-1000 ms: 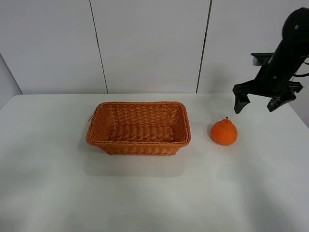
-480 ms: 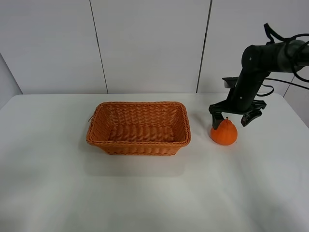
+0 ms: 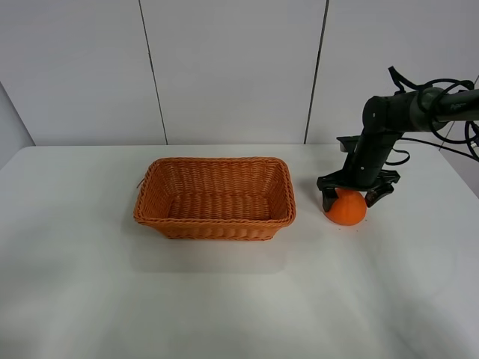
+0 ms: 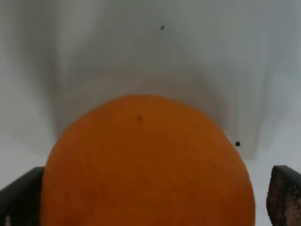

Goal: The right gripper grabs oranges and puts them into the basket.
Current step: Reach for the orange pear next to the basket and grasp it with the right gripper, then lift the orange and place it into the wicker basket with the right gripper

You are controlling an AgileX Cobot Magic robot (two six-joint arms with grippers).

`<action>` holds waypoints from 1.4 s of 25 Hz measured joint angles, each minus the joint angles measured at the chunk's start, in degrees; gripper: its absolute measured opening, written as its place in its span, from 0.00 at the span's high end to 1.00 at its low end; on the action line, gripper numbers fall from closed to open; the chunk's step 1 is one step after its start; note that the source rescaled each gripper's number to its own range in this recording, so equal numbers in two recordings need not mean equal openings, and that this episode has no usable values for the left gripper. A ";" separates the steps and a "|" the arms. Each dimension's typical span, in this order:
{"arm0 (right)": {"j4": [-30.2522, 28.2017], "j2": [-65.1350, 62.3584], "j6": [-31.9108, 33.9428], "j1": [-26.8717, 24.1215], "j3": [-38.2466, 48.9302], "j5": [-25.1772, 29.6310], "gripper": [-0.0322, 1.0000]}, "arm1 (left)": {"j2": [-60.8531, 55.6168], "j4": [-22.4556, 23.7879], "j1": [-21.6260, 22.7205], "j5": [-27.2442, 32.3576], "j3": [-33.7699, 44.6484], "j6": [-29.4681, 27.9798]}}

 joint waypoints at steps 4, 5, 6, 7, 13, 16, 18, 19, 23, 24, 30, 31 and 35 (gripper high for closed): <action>0.14 0.00 0.00 0.00 -0.07 -0.11 0.44 | 0.00 0.00 0.00 0.00 0.00 0.00; 0.14 0.00 0.00 0.00 -0.14 -0.11 0.63 | 0.00 0.00 0.00 0.00 0.00 0.00; 0.14 -0.06 0.00 0.00 -0.29 -0.05 0.81 | 0.00 0.00 0.00 0.00 0.00 0.00; -0.04 -0.20 0.00 0.00 -0.41 0.03 0.92 | 0.00 0.00 0.00 0.00 0.00 0.00; -0.97 -2.66 0.00 0.00 -3.22 3.33 0.97 | 0.00 0.00 0.00 0.00 0.00 0.00; -1.55 -4.98 0.00 0.00 -7.85 7.69 0.97 | 0.00 0.00 0.00 0.00 0.00 0.00; -1.55 -6.63 0.00 0.00 -11.40 10.49 0.97 | 0.00 0.00 0.00 0.00 0.00 0.00; -1.55 -7.10 0.00 0.00 -13.51 12.29 0.97 | 0.00 0.00 0.00 0.00 0.00 0.00; -1.18 -7.63 0.00 0.47 -20.28 17.34 0.97 | 0.00 0.00 0.00 0.00 0.00 0.00; -1.18 -7.63 0.00 0.82 -21.31 17.57 0.97 | 0.00 0.00 0.00 0.00 0.00 0.00; -1.01 -7.63 0.36 8.12 -26.26 18.05 0.97 | 0.00 0.00 0.00 0.00 0.00 0.00; -0.91 -7.63 0.43 9.69 -26.63 18.05 0.97 | 0.00 0.00 0.00 0.00 0.00 0.00; -0.62 -7.43 0.62 17.44 -27.00 16.97 0.97 | 0.00 0.00 0.00 0.00 0.00 0.00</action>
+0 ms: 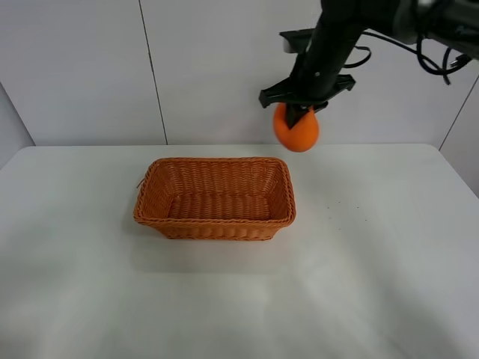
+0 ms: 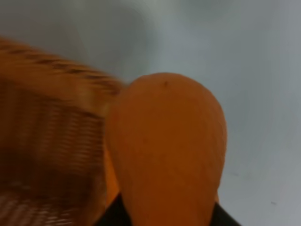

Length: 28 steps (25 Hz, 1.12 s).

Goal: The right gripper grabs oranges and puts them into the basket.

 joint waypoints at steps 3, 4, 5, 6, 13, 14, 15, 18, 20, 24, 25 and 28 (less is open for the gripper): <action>0.17 1.20 0.02 5.24 0.00 -3.36 0.97 | 0.00 0.00 0.00 0.00 0.00 0.00; 0.29 2.06 0.14 6.83 -0.05 -4.65 0.97 | 0.00 0.00 0.00 0.00 0.00 0.00; 0.35 3.11 0.21 8.27 -0.11 -5.84 0.97 | 0.00 0.00 0.00 0.00 0.00 0.00; 0.35 4.15 0.23 9.34 -0.11 -7.01 0.97 | 0.00 0.00 0.00 0.00 0.00 0.00; 0.81 13.87 0.46 13.32 -0.11 -13.37 0.97 | 0.00 0.00 0.00 0.00 0.00 0.00; 1.20 14.98 0.68 13.32 -0.11 -13.47 0.95 | 0.00 0.00 0.00 0.00 0.00 0.00; 1.54 15.92 0.73 13.24 -0.11 -13.47 0.90 | 0.00 0.00 0.00 0.00 0.00 0.00; 2.26 16.81 0.90 13.19 0.00 -13.15 0.45 | 0.00 0.00 0.00 0.00 0.00 0.00; 2.51 16.72 0.90 13.19 0.00 -13.26 0.18 | 0.00 0.00 0.00 0.00 0.00 0.00; 2.51 15.68 0.94 13.19 -0.43 -12.53 0.02 | 0.00 0.00 0.00 0.00 0.00 0.00; 2.51 15.32 0.94 13.19 -0.97 -11.67 0.01 | 0.00 0.00 0.00 0.00 0.00 0.00; 1.63 14.82 0.94 13.19 -5.90 -6.08 0.00 | 0.00 0.00 0.00 0.00 0.00 0.00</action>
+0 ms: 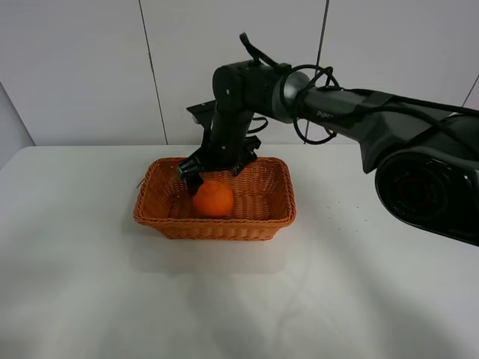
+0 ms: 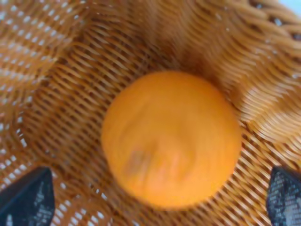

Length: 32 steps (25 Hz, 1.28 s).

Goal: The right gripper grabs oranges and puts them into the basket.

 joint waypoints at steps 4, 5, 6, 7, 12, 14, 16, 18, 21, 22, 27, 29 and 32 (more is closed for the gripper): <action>-1.72 -0.42 0.00 -1.02 -8.76 6.07 0.00 | 0.00 0.00 0.00 0.00 0.00 0.00; -1.83 -0.67 0.00 -1.64 -10.67 6.22 0.00 | 0.00 0.00 0.00 0.00 0.00 0.00; -1.83 -0.85 0.19 -2.40 -12.20 6.27 0.00 | 0.00 0.00 0.00 0.00 0.00 0.00; -1.88 -1.00 0.46 -3.11 -13.22 6.37 0.00 | 0.00 0.00 0.00 0.00 0.00 0.00; -1.95 -1.14 0.70 -8.61 -13.63 7.20 0.00 | 0.00 0.00 0.00 0.00 0.00 0.00; -1.95 -1.09 0.32 -11.44 -13.44 7.20 0.00 | 0.00 0.00 0.00 0.00 0.00 0.00; -2.01 -1.03 -0.26 -15.05 -13.44 7.20 0.00 | 0.00 0.00 0.00 0.00 0.00 0.00; -2.00 -0.90 -0.51 -18.87 -13.44 7.20 0.00 | 0.00 0.00 0.00 0.00 0.00 0.00; -1.95 -0.55 -0.58 -25.01 -12.93 7.10 0.00 | 0.00 0.00 0.00 0.00 0.00 0.00; -1.95 -0.34 -0.78 -27.00 -12.75 7.10 0.00 | 0.00 0.00 0.00 0.00 0.00 0.00; -1.76 -0.19 -0.92 -34.09 -12.37 7.17 0.00 | 0.00 0.00 0.00 0.00 0.00 0.00; -1.05 -0.19 -0.92 -35.73 -12.37 7.17 0.00 | 0.00 0.00 0.00 0.00 0.00 0.00; -0.35 -0.34 -0.92 -36.78 -12.23 7.17 0.00 | 0.00 0.00 0.00 0.00 0.00 0.00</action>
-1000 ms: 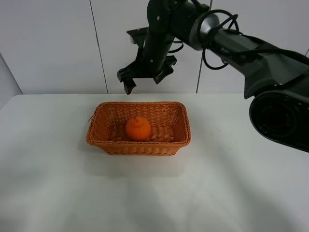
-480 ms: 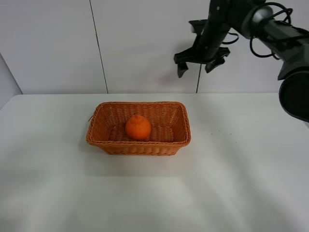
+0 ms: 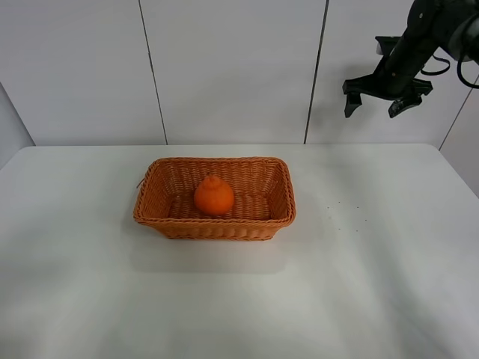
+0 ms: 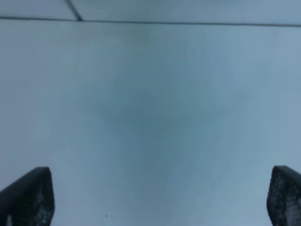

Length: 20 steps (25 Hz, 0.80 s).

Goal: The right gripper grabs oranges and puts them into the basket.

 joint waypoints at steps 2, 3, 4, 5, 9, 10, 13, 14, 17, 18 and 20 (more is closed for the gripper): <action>0.07 -1.03 -0.05 0.00 1.00 -0.06 0.00 | 0.00 0.00 0.00 0.00 0.00 0.00; 0.26 -1.74 -0.05 0.00 2.16 -0.06 0.00 | 0.00 0.00 0.00 0.00 0.00 0.00; 0.33 -2.83 -0.05 0.00 3.75 -0.06 0.00 | 0.00 0.00 0.00 0.00 0.00 0.00; 0.38 -4.13 -0.05 0.00 5.38 -0.06 0.00 | 0.00 0.00 0.00 0.00 0.00 0.00; 0.38 -12.20 -0.05 0.00 16.64 -0.16 0.00 | 0.00 0.00 0.00 0.00 0.00 0.00; 0.38 -14.54 -0.05 0.00 20.54 -0.16 0.00 | 0.00 0.00 0.00 0.00 0.00 0.00; 0.38 -23.77 -0.48 0.00 33.18 -0.22 0.00 | 0.00 0.00 0.00 0.00 0.00 0.00; 0.38 -27.39 -0.63 0.00 37.99 -0.24 0.00 | 0.00 0.00 0.00 0.00 0.00 0.00; 0.57 -38.28 -1.08 0.00 52.10 -0.30 0.00 | 0.00 0.00 0.00 0.00 0.00 0.00; 0.61 -42.33 -1.14 0.00 57.12 -0.30 0.00 | 0.00 0.00 0.00 0.00 0.00 0.00; 0.61 -50.01 -1.42 0.00 65.95 -0.10 0.00 | 0.00 0.00 0.00 0.00 0.00 0.00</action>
